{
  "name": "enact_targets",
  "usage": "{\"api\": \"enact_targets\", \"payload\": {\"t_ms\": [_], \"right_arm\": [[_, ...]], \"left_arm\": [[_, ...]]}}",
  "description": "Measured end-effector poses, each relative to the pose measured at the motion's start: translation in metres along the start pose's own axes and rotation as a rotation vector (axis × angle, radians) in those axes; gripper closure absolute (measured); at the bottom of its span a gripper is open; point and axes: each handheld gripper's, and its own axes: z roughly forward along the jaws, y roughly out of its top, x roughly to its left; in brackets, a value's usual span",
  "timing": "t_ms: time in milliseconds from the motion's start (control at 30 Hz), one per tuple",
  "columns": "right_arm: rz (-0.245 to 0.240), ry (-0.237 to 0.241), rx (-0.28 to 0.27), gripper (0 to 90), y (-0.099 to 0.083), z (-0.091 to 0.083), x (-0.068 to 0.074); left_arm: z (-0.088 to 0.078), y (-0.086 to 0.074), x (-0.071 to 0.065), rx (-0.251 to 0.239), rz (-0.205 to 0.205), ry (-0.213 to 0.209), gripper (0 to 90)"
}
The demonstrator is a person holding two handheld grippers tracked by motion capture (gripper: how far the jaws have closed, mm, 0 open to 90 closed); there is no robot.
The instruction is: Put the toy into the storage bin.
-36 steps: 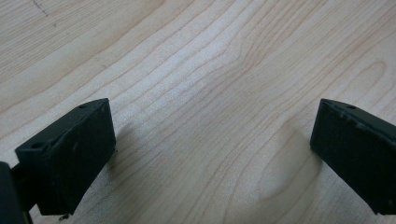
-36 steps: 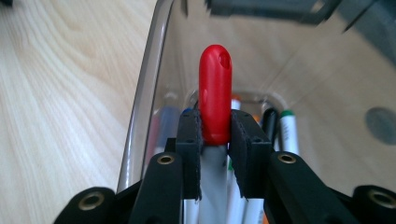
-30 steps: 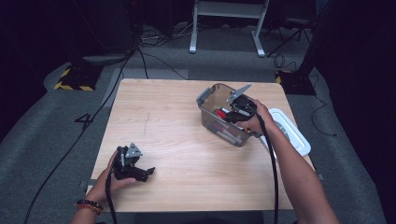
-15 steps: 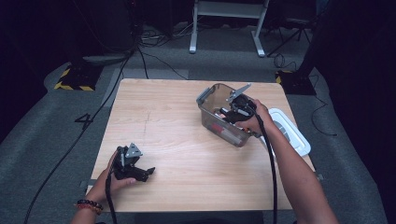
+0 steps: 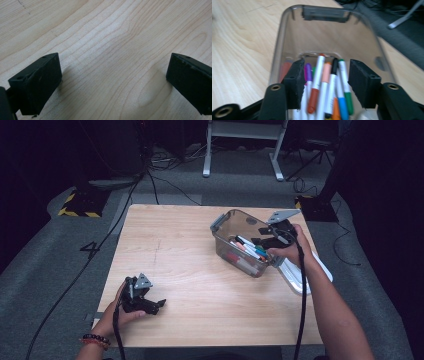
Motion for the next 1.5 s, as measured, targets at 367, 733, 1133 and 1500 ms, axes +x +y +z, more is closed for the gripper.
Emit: {"api": "enact_targets", "payload": {"t_ms": [367, 733, 1133, 1500], "right_arm": [[0.053, -0.156, -0.078, 37.5, -0.044, -0.064, -0.022], [0.167, -0.258, -0.048, 38.8, -0.117, -0.073, -0.043], [0.267, -0.213, 0.117, 38.8, -0.177, -0.020, -0.068], [0.287, -0.134, 0.113, 63.3, -0.186, -0.005, -0.072]], "left_arm": [[0.000, 0.000, 0.000, -0.001, -0.002, 0.000, 0.4], [0.000, 0.000, 0.000, 0.000, 0.000, 0.000, 0.4], [0.000, 0.000, 0.000, 0.000, 0.000, 0.000, 0.4], [0.000, 0.000, 0.000, 0.000, 0.000, -0.001, 0.4]]}}
